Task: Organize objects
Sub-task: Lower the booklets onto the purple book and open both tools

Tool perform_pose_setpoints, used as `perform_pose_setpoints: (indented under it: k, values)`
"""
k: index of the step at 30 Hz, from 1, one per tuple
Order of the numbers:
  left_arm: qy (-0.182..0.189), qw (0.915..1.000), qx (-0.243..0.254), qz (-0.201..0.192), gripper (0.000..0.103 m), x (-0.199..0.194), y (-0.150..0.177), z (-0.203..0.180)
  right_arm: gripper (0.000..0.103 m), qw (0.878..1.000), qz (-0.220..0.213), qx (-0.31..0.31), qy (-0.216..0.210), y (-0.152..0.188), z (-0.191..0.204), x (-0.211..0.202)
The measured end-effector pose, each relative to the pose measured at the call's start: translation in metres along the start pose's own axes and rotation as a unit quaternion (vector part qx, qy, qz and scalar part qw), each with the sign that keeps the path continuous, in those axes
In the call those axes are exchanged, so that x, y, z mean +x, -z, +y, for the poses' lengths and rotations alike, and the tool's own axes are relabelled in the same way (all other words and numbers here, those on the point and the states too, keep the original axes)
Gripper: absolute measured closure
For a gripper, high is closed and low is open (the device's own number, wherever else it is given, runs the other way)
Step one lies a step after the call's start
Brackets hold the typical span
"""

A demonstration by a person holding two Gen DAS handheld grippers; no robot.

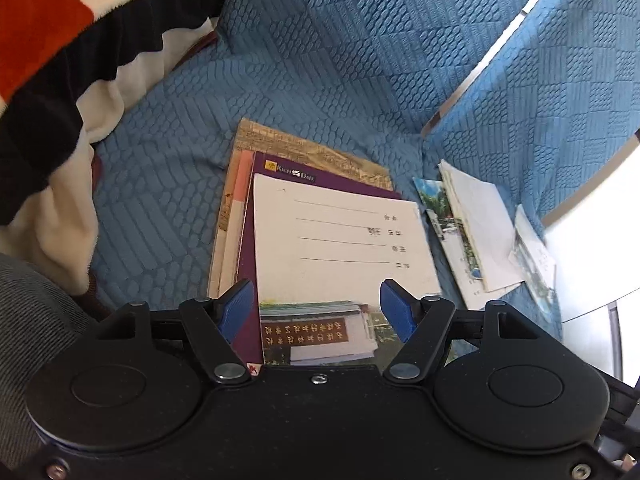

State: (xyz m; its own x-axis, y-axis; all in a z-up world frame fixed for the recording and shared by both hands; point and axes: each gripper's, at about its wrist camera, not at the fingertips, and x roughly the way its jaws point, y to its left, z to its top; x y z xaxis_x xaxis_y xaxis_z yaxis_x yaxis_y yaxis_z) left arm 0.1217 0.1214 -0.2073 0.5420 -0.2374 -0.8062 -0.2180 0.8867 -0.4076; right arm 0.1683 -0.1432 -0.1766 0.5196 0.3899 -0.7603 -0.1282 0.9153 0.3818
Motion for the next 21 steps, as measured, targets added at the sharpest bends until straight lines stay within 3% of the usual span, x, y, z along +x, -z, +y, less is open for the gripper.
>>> perform_pose_setpoints:
  k: [6, 13, 21]
  values:
    - [-0.006, 0.9999, -0.001, 0.01, 0.036, 0.009, 0.004, 0.008, 0.023, 0.999, 0.013, -0.03, 0.007, 0.008, 0.007, 0.016]
    - [-0.011, 0.9999, 0.0, 0.006, 0.045, 0.007, 0.005, 0.013, 0.044, 0.999, 0.033, -0.034, 0.001, 0.017, 0.008, 0.024]
    - [-0.017, 0.9998, 0.008, 0.008, 0.048, 0.007, 0.006, 0.012, 0.046, 0.998, 0.051, -0.016, -0.021, 0.026, 0.019, 0.023]
